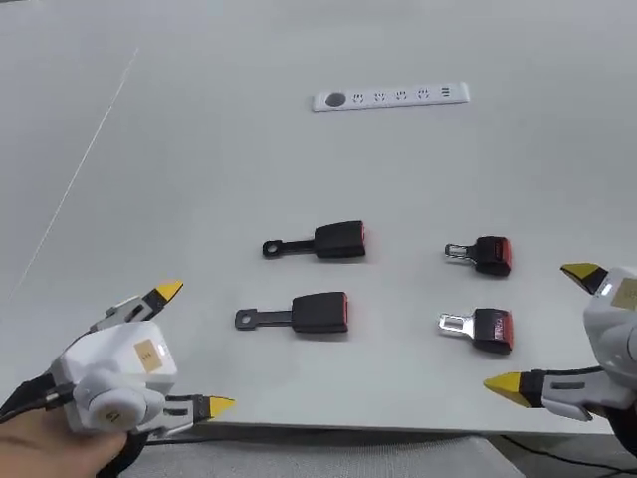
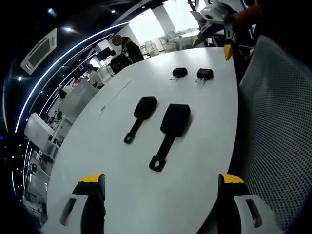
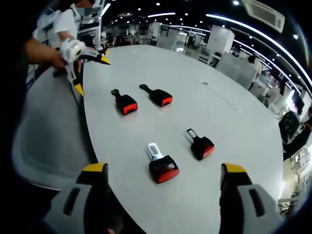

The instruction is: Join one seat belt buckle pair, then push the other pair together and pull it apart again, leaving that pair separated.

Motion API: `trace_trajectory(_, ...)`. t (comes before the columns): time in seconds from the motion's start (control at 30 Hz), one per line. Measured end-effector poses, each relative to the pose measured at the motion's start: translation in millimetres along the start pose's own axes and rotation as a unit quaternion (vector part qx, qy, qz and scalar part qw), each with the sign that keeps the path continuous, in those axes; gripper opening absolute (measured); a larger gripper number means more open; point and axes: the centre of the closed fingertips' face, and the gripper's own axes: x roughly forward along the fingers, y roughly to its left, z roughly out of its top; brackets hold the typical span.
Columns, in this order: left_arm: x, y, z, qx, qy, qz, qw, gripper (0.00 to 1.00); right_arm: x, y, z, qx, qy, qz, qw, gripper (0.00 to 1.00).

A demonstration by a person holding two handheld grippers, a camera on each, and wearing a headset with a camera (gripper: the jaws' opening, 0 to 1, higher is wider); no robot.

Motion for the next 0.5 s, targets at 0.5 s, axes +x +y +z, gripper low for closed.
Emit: trace_trajectory(0.5, -2.3, 0.4, 3.0, 0.002, -0.004, 0.002, 1.0000, 0.98, -5.0, 1.5, 2.8, -0.005, 0.004, 0.001, 1.0000, 0.96)
